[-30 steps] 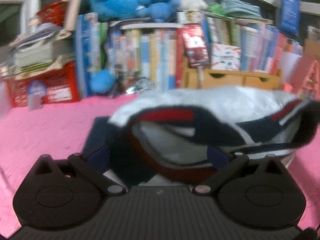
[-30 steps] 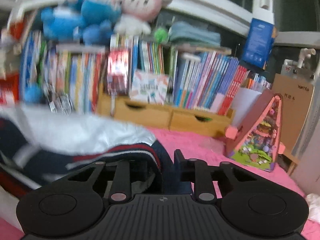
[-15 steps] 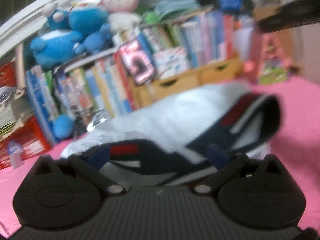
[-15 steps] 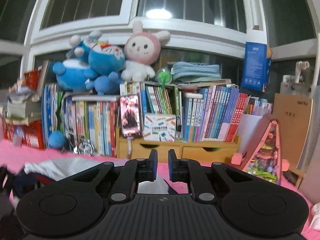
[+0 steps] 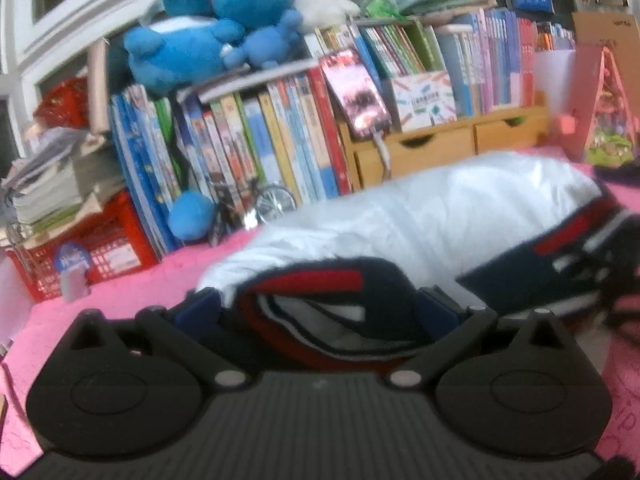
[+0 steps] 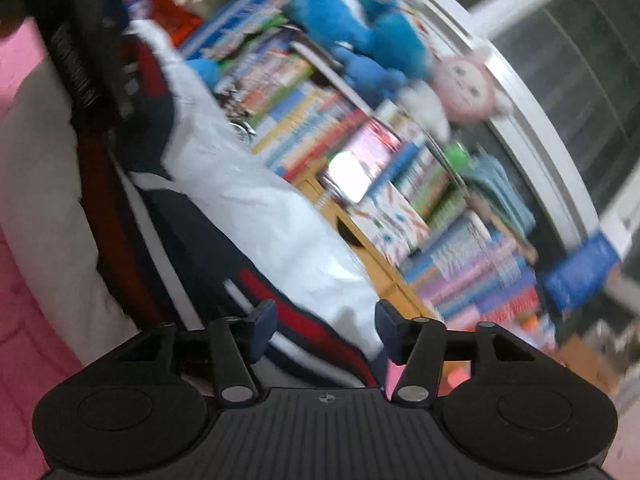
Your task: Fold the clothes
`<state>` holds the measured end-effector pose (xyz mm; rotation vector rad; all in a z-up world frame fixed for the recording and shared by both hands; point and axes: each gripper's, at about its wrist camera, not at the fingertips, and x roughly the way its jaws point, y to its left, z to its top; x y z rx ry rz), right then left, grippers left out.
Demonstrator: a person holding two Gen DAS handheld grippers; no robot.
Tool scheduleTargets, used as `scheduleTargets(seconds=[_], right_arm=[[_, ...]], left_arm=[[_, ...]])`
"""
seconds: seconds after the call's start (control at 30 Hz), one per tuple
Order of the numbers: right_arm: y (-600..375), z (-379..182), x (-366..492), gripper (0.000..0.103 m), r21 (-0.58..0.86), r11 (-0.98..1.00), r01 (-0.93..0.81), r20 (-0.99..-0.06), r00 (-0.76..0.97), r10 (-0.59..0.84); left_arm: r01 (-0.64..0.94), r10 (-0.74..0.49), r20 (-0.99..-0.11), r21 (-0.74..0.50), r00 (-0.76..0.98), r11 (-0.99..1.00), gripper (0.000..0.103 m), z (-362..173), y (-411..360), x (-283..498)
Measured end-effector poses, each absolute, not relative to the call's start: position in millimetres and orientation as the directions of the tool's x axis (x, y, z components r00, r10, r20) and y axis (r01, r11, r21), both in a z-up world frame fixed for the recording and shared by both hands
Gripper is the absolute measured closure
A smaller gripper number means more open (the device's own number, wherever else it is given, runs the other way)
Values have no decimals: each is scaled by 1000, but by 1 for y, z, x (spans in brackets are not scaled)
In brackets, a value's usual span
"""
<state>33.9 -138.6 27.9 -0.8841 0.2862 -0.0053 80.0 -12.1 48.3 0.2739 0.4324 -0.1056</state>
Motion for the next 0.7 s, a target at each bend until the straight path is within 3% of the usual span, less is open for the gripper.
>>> scheduleTargets(seconds=[0.13,0.27,0.43,0.6,0.7], right_arm=[[-121,23,28,43,-794,576,-192,-259,965,-35],[-121,28,7,34,-772,562,-298,-316,946,68],[-121,23,15,30,-804,554,-217,-267,964,-10],[-144,34,18,29,-747,634,-201,-290,956,-38],[-174,48,12,29,-595,766,-243,-358,934,18]], left_arm=[[143,-48,-406,207,913,968,0,58,0,77],[68,40,-417,240,908,968,0,50,14,92],[3,93,-458,204,884,979,0,38,33,100],[25,89,-479,225,873,974,0,26,45,96],[29,79,-484,212,871,977,0,23,47,94]])
